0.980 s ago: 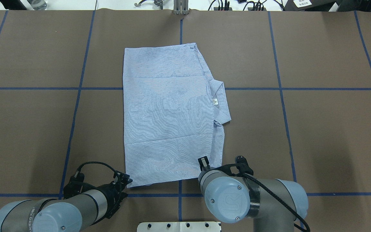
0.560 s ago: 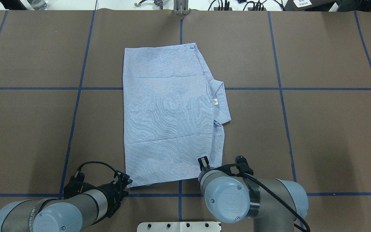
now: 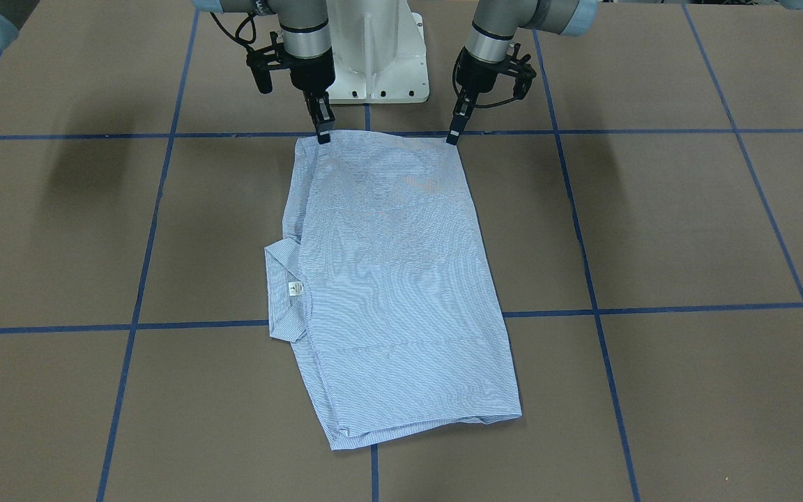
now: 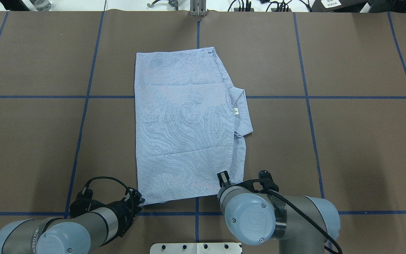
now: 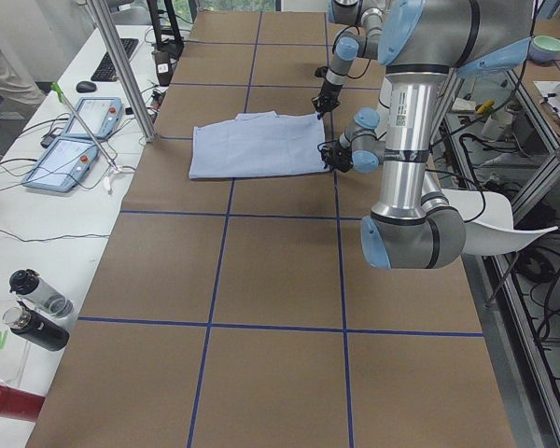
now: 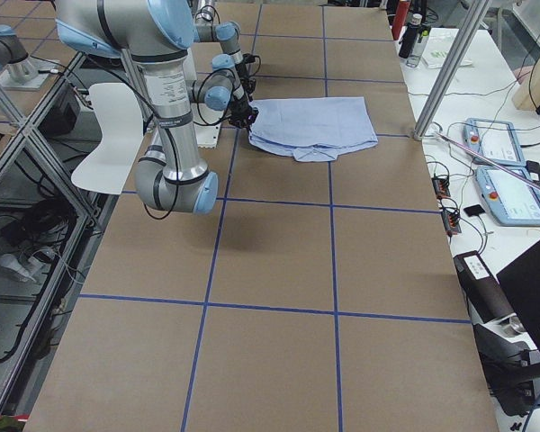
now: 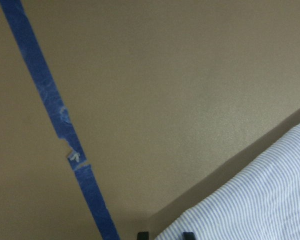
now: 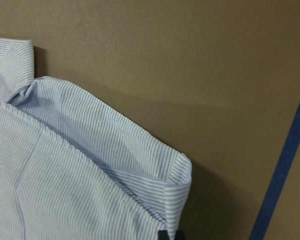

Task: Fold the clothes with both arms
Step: 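Lift the near edge with both grippers and fold it over toward the far edge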

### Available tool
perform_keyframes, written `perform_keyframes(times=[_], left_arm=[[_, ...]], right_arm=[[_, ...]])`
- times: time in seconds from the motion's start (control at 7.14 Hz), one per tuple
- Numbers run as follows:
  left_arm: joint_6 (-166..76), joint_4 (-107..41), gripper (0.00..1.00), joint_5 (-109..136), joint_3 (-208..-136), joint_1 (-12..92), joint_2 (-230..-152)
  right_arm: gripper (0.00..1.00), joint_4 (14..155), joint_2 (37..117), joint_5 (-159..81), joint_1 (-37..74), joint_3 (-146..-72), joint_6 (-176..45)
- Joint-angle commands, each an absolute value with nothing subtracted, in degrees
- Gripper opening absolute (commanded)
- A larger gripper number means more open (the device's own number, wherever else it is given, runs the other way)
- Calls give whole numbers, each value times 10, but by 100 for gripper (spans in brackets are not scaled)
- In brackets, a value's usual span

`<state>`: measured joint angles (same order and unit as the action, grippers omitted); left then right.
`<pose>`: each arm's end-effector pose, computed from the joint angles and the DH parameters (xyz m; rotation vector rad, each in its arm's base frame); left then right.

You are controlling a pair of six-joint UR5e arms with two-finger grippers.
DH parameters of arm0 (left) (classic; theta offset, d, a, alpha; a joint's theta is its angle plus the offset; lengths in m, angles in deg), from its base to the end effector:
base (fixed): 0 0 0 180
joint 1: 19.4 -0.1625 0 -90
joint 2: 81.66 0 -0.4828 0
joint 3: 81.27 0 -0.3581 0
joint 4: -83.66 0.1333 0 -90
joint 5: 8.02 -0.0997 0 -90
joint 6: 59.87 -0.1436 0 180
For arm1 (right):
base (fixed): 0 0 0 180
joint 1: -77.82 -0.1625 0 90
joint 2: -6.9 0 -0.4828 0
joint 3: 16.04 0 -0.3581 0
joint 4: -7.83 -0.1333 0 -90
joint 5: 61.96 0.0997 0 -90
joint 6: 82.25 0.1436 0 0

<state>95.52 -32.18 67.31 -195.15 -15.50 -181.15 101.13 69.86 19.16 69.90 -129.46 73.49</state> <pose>0.5362 -0.2066 0.4272 -0.3490 1.0755 -1.2201 -0.5920 -0.2393 0.3397 -0.2897 -0.8499 1.2690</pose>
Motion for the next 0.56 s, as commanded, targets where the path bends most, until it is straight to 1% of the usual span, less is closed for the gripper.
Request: perform_keyframes(times=[0.0,0.42], left_arm=[[955,-322,0,673,-1951,-155,-1815],[953,-322,0,673,-1962,-147,-1816]], right_arm=[[0,1012,699,192,699,-1295,734],[0,1012,699,192,699,-1296,734]])
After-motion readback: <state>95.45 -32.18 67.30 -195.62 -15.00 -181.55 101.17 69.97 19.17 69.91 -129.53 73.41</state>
